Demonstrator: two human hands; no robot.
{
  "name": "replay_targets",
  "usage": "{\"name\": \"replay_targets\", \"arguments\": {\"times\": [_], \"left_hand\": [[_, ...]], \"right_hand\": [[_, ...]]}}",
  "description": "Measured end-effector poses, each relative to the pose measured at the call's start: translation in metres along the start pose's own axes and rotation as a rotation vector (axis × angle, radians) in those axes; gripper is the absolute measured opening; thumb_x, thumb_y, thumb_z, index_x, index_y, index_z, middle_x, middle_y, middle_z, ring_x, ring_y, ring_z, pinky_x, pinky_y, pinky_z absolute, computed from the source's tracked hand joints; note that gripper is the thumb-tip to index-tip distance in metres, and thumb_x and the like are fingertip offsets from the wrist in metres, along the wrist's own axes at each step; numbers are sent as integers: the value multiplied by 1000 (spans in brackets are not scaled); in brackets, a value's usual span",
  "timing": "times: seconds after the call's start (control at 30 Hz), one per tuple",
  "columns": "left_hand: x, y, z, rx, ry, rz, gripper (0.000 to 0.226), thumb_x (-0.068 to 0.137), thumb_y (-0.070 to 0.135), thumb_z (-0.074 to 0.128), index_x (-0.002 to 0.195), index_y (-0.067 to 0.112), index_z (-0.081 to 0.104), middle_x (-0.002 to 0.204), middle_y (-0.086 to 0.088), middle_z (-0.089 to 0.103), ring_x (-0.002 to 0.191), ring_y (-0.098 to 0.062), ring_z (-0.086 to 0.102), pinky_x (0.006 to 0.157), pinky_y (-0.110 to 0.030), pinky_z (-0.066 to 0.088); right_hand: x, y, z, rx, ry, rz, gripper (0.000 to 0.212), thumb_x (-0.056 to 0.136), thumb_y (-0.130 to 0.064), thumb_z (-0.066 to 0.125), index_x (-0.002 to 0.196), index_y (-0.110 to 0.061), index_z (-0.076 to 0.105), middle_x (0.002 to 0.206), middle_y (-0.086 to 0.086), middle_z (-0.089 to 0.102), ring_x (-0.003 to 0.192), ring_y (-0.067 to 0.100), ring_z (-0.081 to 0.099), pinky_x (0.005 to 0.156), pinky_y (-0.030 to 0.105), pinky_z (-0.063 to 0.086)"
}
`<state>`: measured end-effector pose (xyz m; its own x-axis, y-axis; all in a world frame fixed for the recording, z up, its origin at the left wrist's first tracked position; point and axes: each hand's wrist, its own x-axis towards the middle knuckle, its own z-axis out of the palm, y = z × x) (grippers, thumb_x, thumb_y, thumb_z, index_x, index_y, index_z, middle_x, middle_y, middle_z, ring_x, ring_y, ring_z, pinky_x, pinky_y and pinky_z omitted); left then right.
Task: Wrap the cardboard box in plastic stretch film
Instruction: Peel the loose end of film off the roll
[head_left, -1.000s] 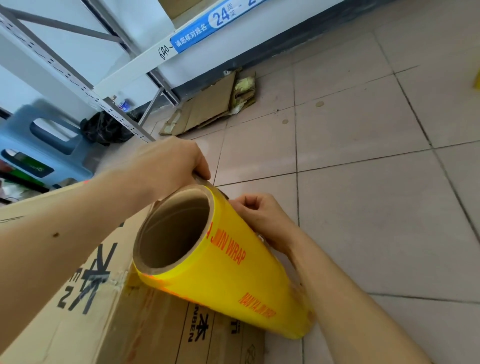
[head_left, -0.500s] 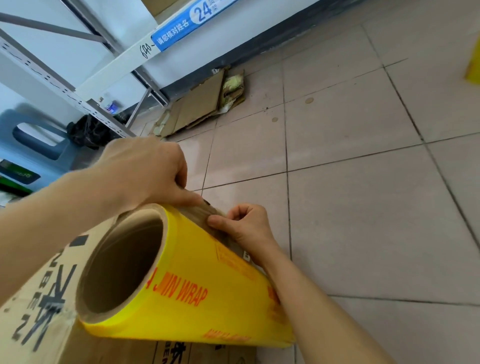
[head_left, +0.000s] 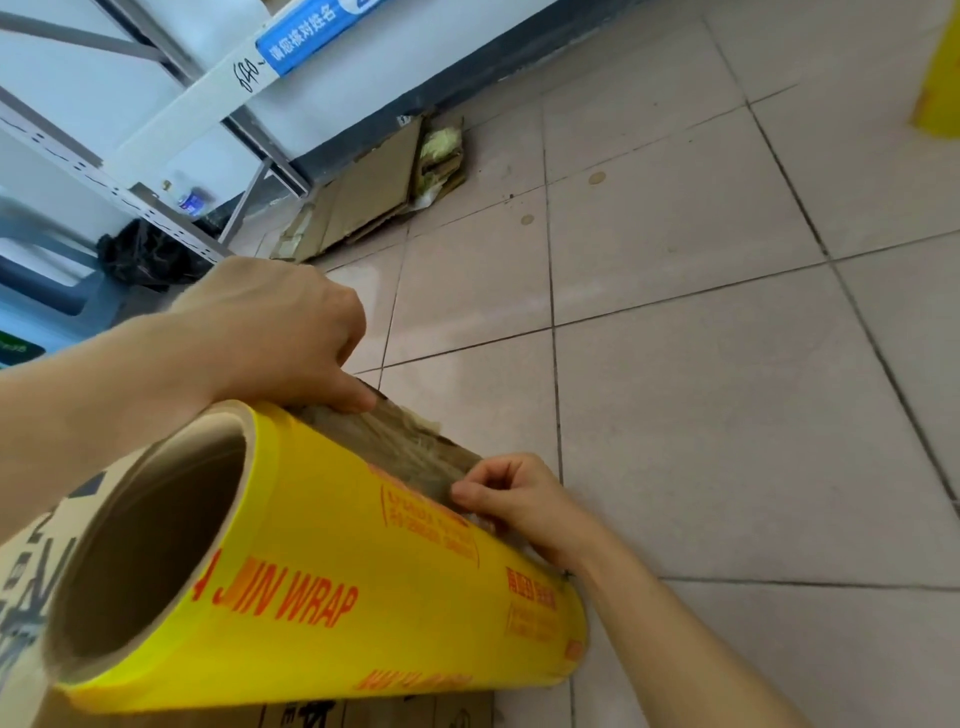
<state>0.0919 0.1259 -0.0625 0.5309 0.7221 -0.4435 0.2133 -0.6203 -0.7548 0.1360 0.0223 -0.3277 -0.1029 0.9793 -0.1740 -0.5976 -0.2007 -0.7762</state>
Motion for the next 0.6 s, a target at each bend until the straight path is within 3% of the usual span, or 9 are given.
{"name": "replay_targets", "arguments": {"times": [0.2,0.33,0.4,0.43,0.5,0.53,0.6], "left_hand": [[-3,4,1,73,19,29,52,85,80,41,79,30,55,72,9,56,68,-6,52,54,-23,36],[1,5,-11,136,-132,92,56,86,80,35,73,26,47,70,9,53,68,-8,54,67,-25,51],[16,13,-18,174,-217,156,67,80,86,28,70,24,49,68,8,52,61,-8,48,63,-25,48],[25,22,-19,195,-272,191,74,76,90,25,76,23,55,70,7,55,61,-9,48,61,-25,44],[42,41,-11,266,-387,256,91,71,95,25,110,21,62,91,5,64,75,-12,55,61,-28,38],[49,49,-3,280,-436,286,90,75,93,27,125,24,56,106,3,65,87,-16,58,64,-30,38],[55,56,9,228,-516,310,73,87,82,30,132,29,50,124,3,60,105,-19,55,76,-35,40]], "right_hand": [[18,5,13,-35,246,-27,21,68,-20,89,68,-11,69,61,7,63,51,16,54,47,28,46],[26,5,12,-19,268,40,30,62,-19,93,64,-14,63,58,3,63,51,15,56,47,26,48],[30,7,10,5,255,58,32,60,-18,93,63,-15,62,58,3,62,53,18,57,49,28,48],[31,8,9,10,253,64,32,60,-18,93,62,-15,62,57,3,62,53,18,57,49,29,47],[33,10,9,-2,245,60,31,61,-19,93,62,-15,62,58,3,62,54,17,57,50,28,48],[32,10,9,-3,233,54,31,63,-20,93,62,-15,62,58,3,62,55,16,58,51,28,48],[28,11,4,5,193,32,26,68,-21,90,66,-14,64,60,2,64,54,12,60,52,27,50]]}}
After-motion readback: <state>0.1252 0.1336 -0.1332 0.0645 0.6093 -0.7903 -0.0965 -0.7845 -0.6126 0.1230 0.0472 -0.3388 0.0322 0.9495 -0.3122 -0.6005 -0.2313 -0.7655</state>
